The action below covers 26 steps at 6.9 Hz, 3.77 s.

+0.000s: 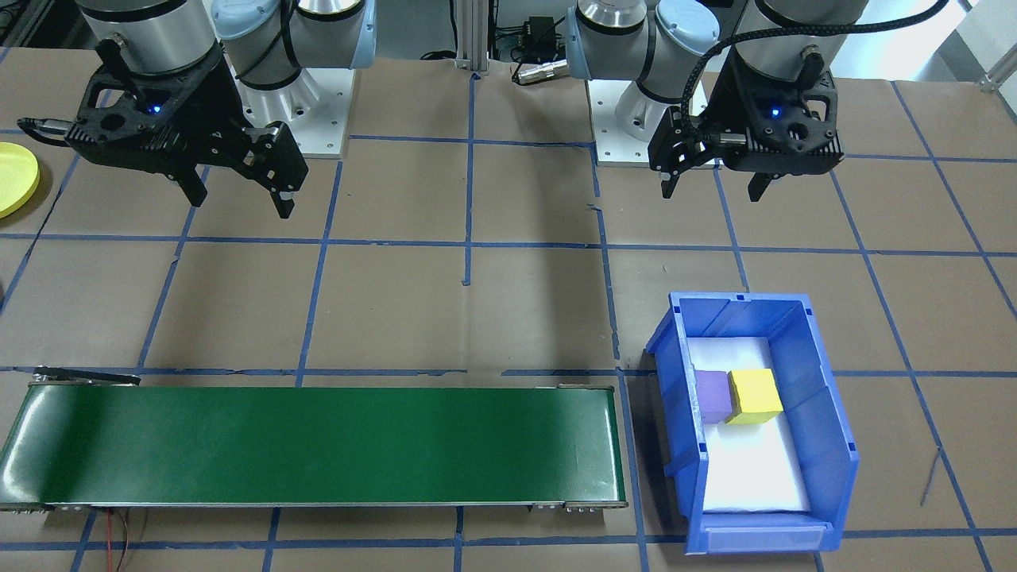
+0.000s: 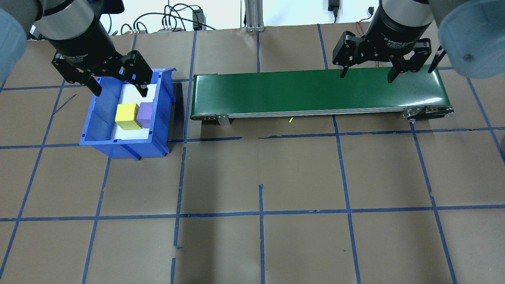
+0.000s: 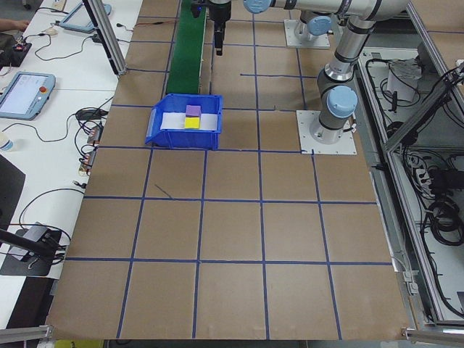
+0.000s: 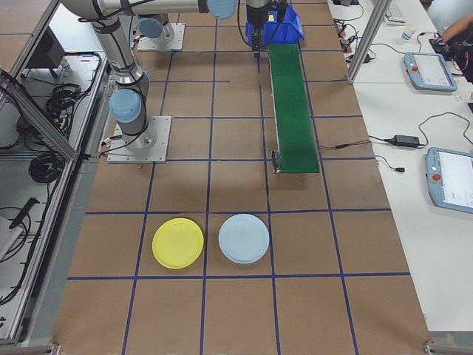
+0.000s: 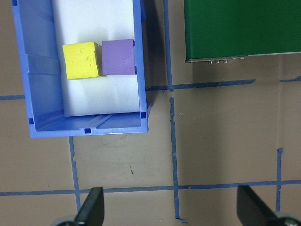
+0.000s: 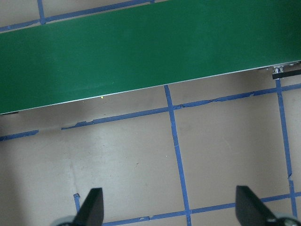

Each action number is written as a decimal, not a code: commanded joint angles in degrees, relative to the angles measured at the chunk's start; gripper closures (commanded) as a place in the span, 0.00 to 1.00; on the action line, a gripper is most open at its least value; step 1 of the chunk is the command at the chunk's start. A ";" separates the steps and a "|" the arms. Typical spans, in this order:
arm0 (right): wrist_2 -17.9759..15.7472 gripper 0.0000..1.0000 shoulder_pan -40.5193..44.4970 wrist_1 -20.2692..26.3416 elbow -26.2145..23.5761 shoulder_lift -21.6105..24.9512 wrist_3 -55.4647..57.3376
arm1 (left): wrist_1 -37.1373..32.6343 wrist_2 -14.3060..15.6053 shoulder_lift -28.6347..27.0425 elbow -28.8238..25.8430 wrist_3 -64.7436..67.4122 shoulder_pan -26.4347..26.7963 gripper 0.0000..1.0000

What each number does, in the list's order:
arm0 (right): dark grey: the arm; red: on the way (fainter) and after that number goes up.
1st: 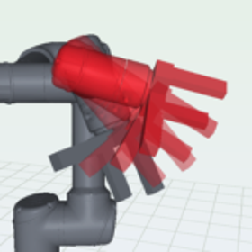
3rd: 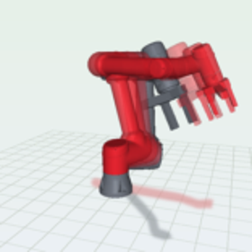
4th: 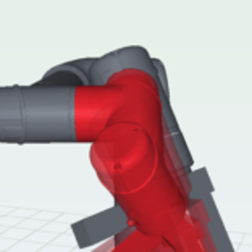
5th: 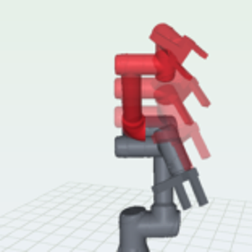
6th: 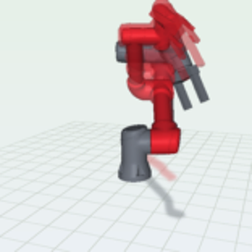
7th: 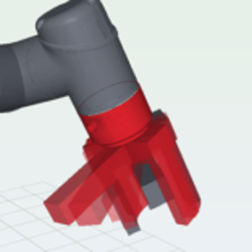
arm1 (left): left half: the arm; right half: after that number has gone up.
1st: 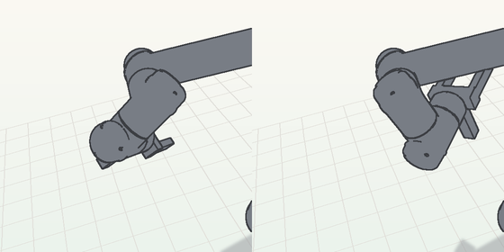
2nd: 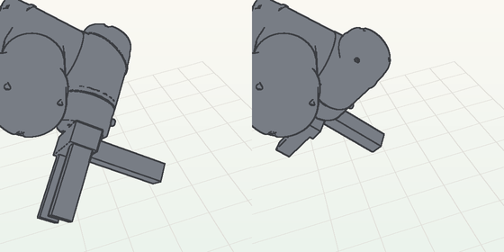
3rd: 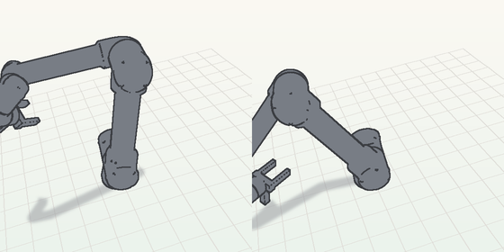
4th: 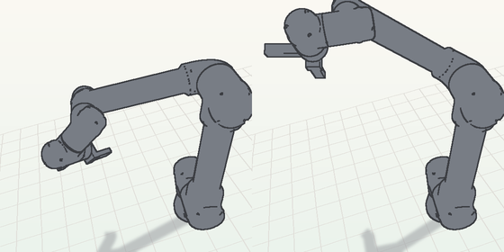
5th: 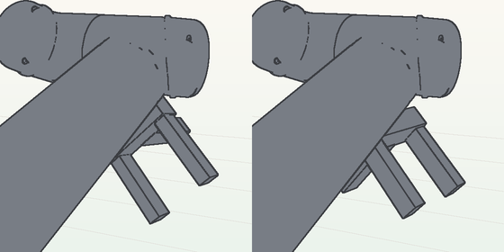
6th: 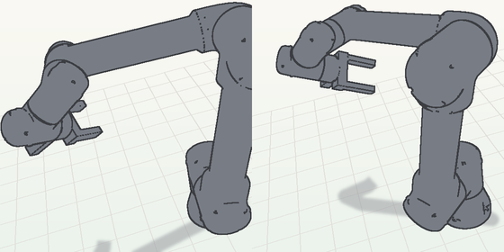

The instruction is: Move block left to right into plate

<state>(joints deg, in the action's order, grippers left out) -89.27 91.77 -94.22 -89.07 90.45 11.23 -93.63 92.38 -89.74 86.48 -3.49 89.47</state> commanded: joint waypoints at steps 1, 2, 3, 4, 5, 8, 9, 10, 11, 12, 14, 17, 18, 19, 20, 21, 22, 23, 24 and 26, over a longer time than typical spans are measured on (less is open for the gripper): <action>-0.38 0.00 -0.10 0.35 0.13 0.08 -0.16 | 0.03 -0.09 0.00 0.09 -0.03 0.00 0.00; 0.23 0.00 0.07 0.27 1.00 0.16 -1.20 | -0.06 -0.09 0.00 0.27 -0.03 0.00 0.00; 0.24 0.00 0.68 0.18 3.53 0.25 -1.30 | -0.23 0.17 0.52 0.97 -0.46 0.18 0.00; -0.72 0.00 0.43 0.26 4.51 0.17 -1.48 | -0.24 0.26 0.79 0.89 -0.64 0.18 0.00; -2.73 0.00 0.08 0.35 4.61 0.16 -2.96 | -0.24 0.08 0.79 0.88 -0.64 0.18 0.00; -3.02 0.00 -0.01 5.42 5.57 0.34 -4.46 | -0.41 0.26 1.05 0.88 -0.90 0.09 0.00; -2.84 0.00 0.16 5.36 5.49 0.34 -4.47 | -0.76 0.34 1.14 1.06 -2.56 -0.26 0.00; -2.67 0.00 0.42 4.58 5.14 0.34 -4.47 | -0.07 0.17 0.97 0.97 -6.32 -1.31 0.00; -2.49 0.00 0.43 4.22 5.05 0.34 -4.47 | 0.11 -0.18 -0.25 0.80 -8.44 -2.97 0.00; -2.49 0.00 0.34 4.13 4.87 0.34 -4.55 | 0.73 -0.53 -0.96 0.62 -13.34 -4.29 0.00; -2.66 0.00 0.08 3.87 4.87 0.34 -4.56 | 4.85 -0.45 -6.82 0.53 -27.14 -10.25 0.00; -2.66 0.00 0.08 3.78 4.87 0.34 -4.56 | 14.35 0.26 -14.66 1.15 -49.47 -13.27 0.00; -2.66 0.00 0.07 3.78 4.87 0.34 -4.56 | 16.62 0.34 -16.16 1.32 -56.64 -13.36 0.00; -2.66 0.00 0.07 3.78 4.78 0.34 -4.56 | 20.21 0.17 -18.35 2.11 -61.85 -13.53 0.00; -2.66 0.00 0.07 3.78 4.78 0.34 -4.56 | 22.68 0.17 -19.76 2.90 -65.82 -13.53 0.00; -2.66 0.00 0.07 3.78 4.78 0.34 -4.64 | 24.88 0.00 -20.82 4.30 -69.25 -13.53 0.01; -2.75 0.00 0.07 3.78 4.78 0.34 -4.64 | 28.12 -0.09 -21.53 5.79 -74.33 -13.53 0.02; -2.75 0.00 0.07 3.78 4.78 0.34 -4.64 | 29.37 0.34 -21.71 7.81 -81.08 -13.53 0.01; -2.84 0.00 0.07 3.78 4.70 0.34 -4.64 | 31.91 0.26 -21.80 8.79 -84.11 -13.53 0.00; -2.75 0.00 0.16 3.78 4.70 0.34 -4.64 | 32.29 0.34 -24.77 9.14 -84.66 -13.53 0.00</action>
<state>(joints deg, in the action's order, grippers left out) -92.08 91.85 -90.44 -84.36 90.79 6.59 -61.75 92.41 -112.66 95.25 -87.13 75.94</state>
